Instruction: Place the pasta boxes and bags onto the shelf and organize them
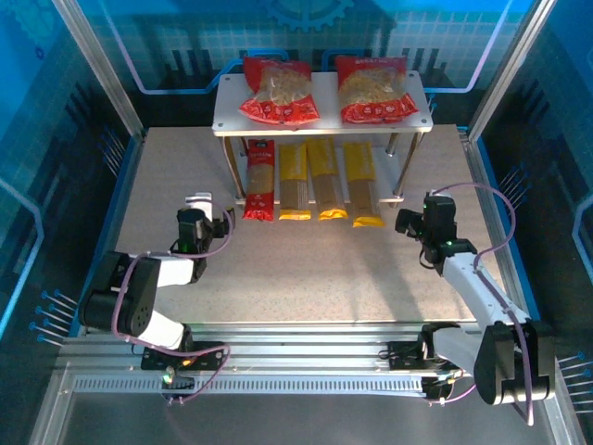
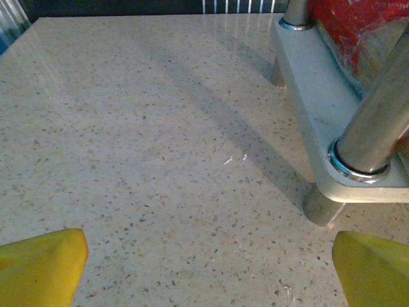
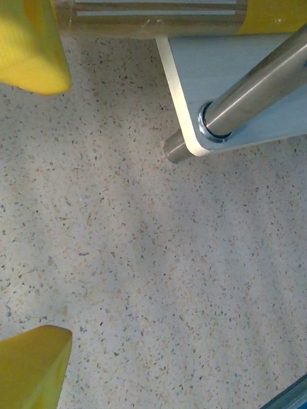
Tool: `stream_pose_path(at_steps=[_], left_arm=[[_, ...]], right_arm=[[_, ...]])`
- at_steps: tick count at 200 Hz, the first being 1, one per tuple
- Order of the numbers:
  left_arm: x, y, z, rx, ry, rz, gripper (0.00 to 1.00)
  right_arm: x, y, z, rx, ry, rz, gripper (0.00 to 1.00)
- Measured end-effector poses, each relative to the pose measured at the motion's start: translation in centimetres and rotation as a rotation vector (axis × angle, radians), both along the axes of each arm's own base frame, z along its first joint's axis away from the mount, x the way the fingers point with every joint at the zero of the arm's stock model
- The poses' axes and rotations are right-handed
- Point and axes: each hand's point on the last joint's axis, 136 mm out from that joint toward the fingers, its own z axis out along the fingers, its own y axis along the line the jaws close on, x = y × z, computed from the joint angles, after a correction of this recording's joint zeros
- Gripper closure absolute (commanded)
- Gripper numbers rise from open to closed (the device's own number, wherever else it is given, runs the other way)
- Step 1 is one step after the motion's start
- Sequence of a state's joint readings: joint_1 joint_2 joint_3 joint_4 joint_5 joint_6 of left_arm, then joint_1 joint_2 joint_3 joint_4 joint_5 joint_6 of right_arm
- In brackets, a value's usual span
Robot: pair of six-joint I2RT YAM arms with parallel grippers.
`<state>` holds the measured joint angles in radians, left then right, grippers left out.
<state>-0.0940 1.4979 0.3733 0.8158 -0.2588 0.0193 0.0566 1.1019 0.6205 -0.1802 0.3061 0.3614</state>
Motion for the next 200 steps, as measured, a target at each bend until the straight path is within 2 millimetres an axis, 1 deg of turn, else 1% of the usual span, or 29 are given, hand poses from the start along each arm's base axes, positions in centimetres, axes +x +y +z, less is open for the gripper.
stream_pose_path(at_steps=[12, 22, 29, 66, 95, 118, 142, 170, 200], left_arm=[[0.0, 0.1, -0.3, -0.003, -0.025, -0.014, 0.0], [-0.2, 0.0, -0.9, -0.008, -0.011, -0.025, 0.01], [-0.2, 0.0, -1.1, -0.011, -0.009, -0.031, 0.01], [0.0, -0.2, -0.7, -0.023, -0.026, -0.049, 0.0], [0.0, -0.2, -0.7, -0.025, -0.027, -0.051, 0.01], [0.0, -0.3, -0.7, -0.027, -0.027, -0.057, 0.01], [0.1, -0.3, -0.5, -0.028, -0.034, -0.057, 0.01], [0.1, -0.3, -0.4, -0.028, -0.041, -0.058, 0.01], [0.1, -0.3, -0.3, -0.028, -0.041, -0.058, 0.01]], right_arm=[[0.3, 0.0, -0.1, 0.0, -0.004, 0.004, 0.06], [0.6, 0.1, -0.2, 0.002, -0.011, 0.006, 0.05], [0.8, 0.1, -0.3, 0.003, -0.016, 0.008, 0.05], [1.6, 0.4, -0.8, -0.01, -0.066, 0.034, 0.03], [2.4, 0.2, -0.8, -0.059, -0.171, 0.058, 0.02], [2.7, -0.1, -2.0, -0.1, -0.22, 0.065, 0.02], [3.0, -0.2, -3.6, -0.13, -0.225, 0.078, 0.01], [4.4, 0.0, -2.7, -0.158, -0.313, 0.095, 0.0], [5.2, 0.9, -3.2, -0.178, -0.332, 0.164, 0.0]])
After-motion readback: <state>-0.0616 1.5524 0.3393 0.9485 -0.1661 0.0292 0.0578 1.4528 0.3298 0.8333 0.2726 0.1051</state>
